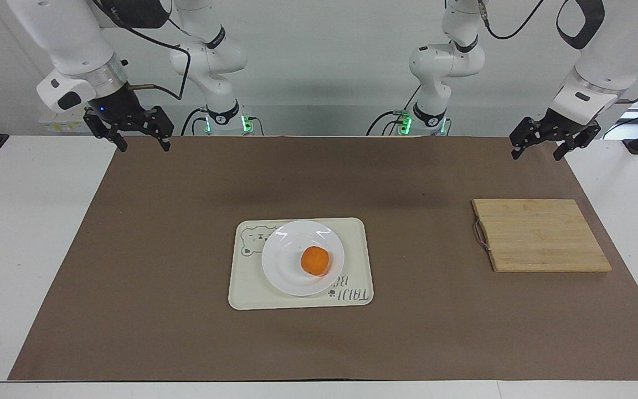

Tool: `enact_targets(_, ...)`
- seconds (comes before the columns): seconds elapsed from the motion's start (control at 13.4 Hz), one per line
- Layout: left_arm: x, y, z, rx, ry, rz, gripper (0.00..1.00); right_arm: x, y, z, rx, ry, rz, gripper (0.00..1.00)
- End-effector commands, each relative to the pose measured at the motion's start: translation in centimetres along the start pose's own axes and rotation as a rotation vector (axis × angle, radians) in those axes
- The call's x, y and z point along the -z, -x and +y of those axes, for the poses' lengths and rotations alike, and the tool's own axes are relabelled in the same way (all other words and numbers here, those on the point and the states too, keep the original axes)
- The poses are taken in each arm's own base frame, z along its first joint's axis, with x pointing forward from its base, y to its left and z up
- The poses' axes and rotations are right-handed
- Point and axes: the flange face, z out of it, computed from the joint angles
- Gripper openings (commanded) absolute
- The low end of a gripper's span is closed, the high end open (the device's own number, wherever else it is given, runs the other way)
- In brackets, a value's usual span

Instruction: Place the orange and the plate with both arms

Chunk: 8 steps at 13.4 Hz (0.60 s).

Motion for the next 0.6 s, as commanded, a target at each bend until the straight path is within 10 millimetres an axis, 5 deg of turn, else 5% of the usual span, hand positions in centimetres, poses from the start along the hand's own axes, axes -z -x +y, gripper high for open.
enact_targets(0.0,0.3,0.8,0.0,0.006,-0.001,-0.003,1.0,2.7,1.6,-0.4,0.003,0.013,0.048,1.0)
enact_targets(0.52,0.3,0.8,0.0,0.006,-0.001,-0.003,1.0,-0.2,5.4,4.2,0.015,-0.005,-0.012,1.0)
